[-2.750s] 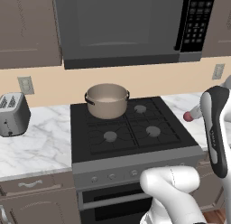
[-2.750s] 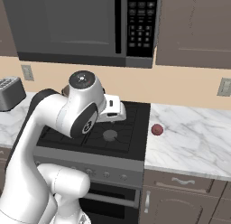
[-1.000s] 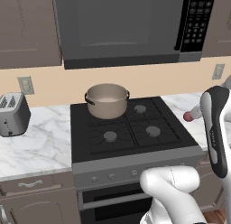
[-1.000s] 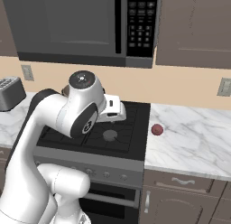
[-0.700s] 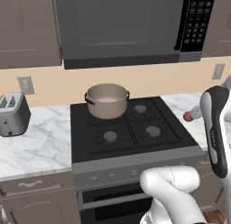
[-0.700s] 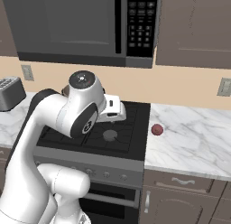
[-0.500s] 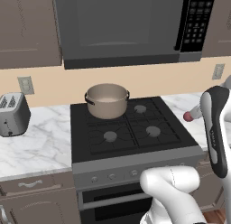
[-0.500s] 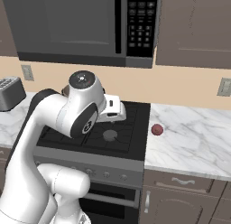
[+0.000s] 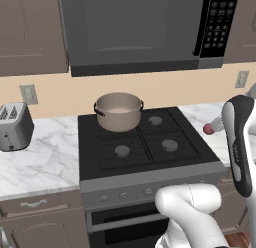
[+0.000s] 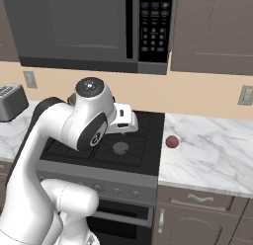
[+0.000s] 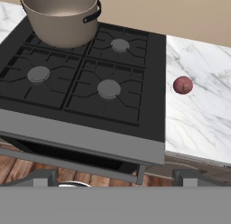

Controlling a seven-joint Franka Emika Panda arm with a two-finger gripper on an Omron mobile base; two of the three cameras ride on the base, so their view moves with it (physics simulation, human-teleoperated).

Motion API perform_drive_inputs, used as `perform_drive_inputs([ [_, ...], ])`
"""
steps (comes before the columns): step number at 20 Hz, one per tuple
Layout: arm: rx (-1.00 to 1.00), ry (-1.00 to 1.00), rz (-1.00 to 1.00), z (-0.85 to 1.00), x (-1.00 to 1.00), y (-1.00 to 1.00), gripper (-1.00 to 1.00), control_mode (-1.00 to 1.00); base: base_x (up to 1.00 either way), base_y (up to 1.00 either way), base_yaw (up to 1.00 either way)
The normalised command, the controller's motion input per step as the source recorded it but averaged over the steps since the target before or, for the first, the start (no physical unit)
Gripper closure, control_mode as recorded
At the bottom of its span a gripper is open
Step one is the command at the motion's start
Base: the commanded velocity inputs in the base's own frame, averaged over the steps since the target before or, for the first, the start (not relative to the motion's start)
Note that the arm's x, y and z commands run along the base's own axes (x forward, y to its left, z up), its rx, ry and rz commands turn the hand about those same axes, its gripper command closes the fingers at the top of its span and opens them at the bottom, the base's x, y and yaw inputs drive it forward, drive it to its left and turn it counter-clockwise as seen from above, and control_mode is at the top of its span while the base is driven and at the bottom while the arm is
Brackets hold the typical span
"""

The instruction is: Turn on the burner for the pot on the stove. Wait thirty seconds for the pot to heat up. Then add the onion to the pot.

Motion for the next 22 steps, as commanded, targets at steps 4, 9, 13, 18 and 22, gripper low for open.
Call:
perform_drive_inputs([
  [4,0.00,0.00,0.00,0.00,0.00,0.00,-1.00,-1.00,0.00,0.00,0.00],
  [9,0.00,0.00,0.00,0.00,0.00,0.00,-1.00,-1.00,0.00,0.00,0.00],
  [13,0.00,0.00,0.00,0.00,0.00,0.00,-1.00,-1.00,0.00,0.00,0.00],
  [18,0.00,0.00,0.00,0.00,0.00,0.00,-1.00,-1.00,0.00,0.00,0.00],
  [22,0.00,0.00,0.00,0.00,0.00,0.00,-1.00,-1.00,0.00,0.00,0.00],
])
